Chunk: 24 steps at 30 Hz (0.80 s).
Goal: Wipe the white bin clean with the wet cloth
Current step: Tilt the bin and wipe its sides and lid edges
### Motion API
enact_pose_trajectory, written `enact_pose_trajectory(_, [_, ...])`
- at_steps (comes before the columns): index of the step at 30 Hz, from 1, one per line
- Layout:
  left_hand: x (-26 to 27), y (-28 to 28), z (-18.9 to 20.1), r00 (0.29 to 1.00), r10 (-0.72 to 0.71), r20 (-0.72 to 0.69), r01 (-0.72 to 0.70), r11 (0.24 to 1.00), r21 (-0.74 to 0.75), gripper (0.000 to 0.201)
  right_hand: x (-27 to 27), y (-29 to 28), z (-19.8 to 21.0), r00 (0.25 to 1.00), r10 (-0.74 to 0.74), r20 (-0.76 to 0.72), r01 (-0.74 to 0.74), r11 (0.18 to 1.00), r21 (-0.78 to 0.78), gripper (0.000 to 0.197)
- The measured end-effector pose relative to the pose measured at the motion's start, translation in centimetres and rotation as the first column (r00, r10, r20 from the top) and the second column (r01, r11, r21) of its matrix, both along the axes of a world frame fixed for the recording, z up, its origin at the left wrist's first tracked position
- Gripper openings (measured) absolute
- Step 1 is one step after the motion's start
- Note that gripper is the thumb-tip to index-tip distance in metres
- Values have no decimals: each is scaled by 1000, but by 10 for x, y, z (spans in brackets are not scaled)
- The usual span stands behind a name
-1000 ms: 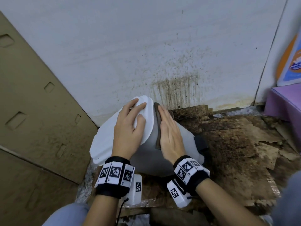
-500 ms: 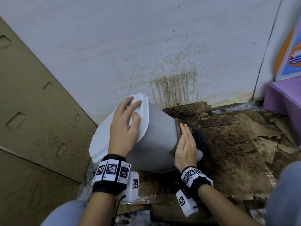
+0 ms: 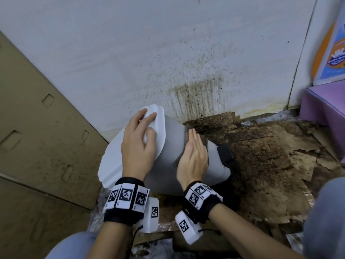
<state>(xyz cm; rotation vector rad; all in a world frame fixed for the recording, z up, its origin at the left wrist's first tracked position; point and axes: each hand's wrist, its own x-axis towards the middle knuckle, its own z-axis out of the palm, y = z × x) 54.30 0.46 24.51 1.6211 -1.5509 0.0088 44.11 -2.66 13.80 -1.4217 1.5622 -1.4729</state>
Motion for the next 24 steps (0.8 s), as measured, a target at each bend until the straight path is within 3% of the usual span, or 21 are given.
enact_pose_trajectory(5, [-6, -2, 1, 1000, -19, 25, 18, 1000, 25, 43, 22, -3, 34, 997, 59, -46, -60, 998, -14, 56])
enact_pose_trajectory(11, [-6, -7, 3, 997, -46, 55, 43, 998, 52, 42, 4, -3, 30, 993, 113, -40, -117, 984, -133, 62])
enact_pose_trajectory(19, [4, -5, 5, 998, -57, 20, 56, 997, 46, 42, -39, -11, -26, 958, 253, -137, -274, 946, -170, 56])
enact_pose_trajectory(24, [4, -3, 5, 997, -74, 8, 73, 995, 64, 43, -63, -11, -60, 970, 216, -115, -216, 976, 9, 62])
